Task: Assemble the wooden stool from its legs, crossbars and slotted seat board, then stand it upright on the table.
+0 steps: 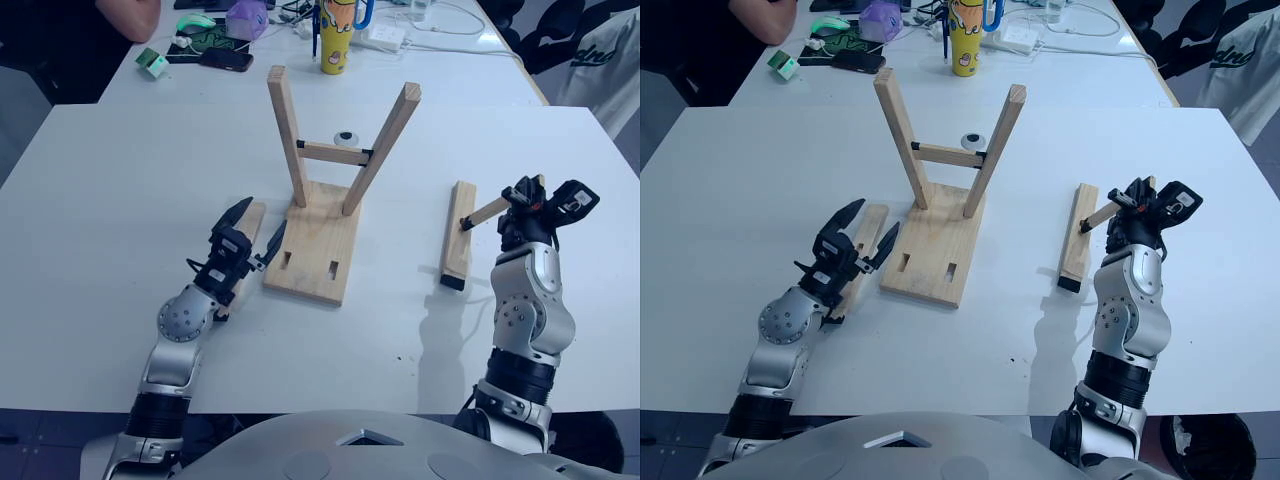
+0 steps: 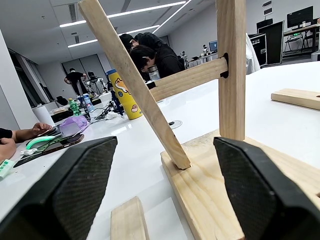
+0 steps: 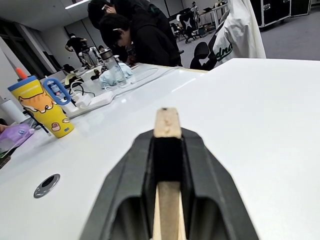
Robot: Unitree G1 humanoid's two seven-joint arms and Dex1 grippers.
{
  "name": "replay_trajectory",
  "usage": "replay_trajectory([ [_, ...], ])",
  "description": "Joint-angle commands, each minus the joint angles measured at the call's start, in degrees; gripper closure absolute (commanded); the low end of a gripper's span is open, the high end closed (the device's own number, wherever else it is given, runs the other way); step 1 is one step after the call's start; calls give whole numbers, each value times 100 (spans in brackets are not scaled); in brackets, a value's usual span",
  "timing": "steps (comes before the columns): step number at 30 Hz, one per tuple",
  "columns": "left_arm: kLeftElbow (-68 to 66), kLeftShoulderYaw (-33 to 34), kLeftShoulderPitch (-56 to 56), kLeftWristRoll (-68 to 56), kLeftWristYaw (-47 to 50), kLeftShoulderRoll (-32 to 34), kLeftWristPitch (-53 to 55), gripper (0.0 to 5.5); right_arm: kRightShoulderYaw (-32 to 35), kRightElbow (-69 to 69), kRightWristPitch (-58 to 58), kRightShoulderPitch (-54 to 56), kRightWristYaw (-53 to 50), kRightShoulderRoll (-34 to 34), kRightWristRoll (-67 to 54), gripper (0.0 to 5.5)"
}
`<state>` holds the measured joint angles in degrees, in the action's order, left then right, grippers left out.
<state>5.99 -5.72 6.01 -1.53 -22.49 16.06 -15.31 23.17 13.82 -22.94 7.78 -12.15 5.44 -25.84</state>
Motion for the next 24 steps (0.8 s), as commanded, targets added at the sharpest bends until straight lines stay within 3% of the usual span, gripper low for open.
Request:
replay_trajectory([
  [1, -50, -24, -27, 52, -42, 50, -2, 192, -28, -62, 74, 78, 87, -57, -2, 506],
  [17, -124, -8, -214, -23, -242, 111, 61, 192, -166, -276, 486, -137, -6, -298, 475, 506],
  [24, -89, -68, -297, -15, -269, 64, 129, 192, -542, -855, 856, -394, 259, -291, 991, 506],
])
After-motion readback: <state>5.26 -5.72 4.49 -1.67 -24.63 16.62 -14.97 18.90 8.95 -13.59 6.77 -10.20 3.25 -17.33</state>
